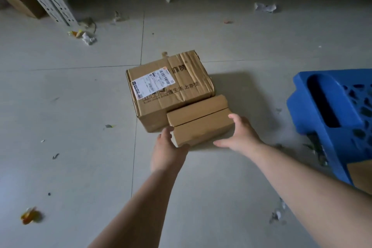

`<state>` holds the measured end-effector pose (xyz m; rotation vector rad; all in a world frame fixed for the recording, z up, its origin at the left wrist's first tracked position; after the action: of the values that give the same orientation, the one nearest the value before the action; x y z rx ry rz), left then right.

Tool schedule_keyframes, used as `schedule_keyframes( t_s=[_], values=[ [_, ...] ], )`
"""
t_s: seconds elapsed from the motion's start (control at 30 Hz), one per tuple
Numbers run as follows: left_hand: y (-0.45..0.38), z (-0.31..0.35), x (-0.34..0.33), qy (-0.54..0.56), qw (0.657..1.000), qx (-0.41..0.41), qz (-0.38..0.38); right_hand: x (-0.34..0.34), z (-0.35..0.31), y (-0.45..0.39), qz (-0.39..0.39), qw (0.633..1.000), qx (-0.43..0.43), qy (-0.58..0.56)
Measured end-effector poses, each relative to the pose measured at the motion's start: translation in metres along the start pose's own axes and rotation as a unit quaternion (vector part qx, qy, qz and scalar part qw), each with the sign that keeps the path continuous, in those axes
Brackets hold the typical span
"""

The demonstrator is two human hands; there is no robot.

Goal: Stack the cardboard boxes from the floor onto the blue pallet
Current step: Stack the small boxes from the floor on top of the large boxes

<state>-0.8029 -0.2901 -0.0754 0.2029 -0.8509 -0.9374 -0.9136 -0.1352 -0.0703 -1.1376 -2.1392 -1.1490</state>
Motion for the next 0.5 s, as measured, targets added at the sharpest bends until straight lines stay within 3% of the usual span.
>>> schedule_keyframes(
  t_s=[0.27, 0.5],
  values=[
    [-0.04, -0.023, -0.043, 0.038, 0.999, 0.017, -0.009, -0.023, 0.033, -0.04, 0.058, 0.998, -0.015, -0.025],
    [0.013, 0.019, -0.005, 0.08, 0.996, -0.039, 0.033, 0.028, 0.0, 0.009, 0.126, 0.987, 0.01, -0.097]
  ],
)
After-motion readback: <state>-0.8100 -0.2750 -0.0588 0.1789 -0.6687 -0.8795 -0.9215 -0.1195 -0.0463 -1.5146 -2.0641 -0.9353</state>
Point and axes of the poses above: each hand's wrist, its own y-axis away from the middle knuckle, its own x-axis out of the back of the hand, z = x × y, the point moved 1 cm from there along -y, towards the middle knuckle, and after that the axes turned 4 degrees about x, right-handed, at the moved point
